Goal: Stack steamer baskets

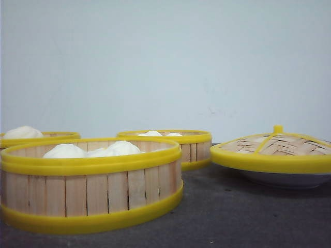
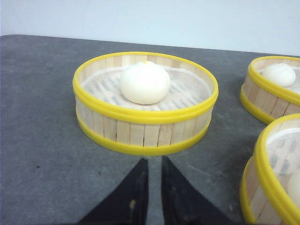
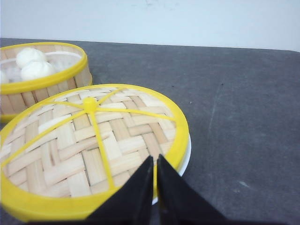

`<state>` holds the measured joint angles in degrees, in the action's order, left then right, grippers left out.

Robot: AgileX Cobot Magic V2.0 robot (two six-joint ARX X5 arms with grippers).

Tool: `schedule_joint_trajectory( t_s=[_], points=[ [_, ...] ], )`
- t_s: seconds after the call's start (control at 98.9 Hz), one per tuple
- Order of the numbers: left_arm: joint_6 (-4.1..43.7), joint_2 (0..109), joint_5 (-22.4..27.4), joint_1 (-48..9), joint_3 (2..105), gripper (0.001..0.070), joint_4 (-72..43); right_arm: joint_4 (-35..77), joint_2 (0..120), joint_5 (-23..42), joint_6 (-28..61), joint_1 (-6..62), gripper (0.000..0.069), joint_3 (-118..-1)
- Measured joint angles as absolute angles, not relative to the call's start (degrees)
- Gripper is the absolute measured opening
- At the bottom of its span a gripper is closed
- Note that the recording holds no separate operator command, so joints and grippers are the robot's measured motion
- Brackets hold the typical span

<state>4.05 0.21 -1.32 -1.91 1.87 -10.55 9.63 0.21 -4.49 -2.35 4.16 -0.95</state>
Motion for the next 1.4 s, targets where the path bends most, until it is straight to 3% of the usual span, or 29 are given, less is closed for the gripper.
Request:
schedule_joint_trajectory(
  t_s=[1.173, 1.396],
  points=[
    [4.05, 0.21, -1.32, -1.91, 1.87, 0.0024, -10.55, 9.63, 0.21, -4.51, -2.44, 4.16, 0.0009, -0.95],
    [4.12, 0.23, -1.32, -1.91, 1.87, 0.0024, -10.55, 9.63, 0.21, -4.80, -6.42, 4.16, 0.0009, -0.95]
  ],
)
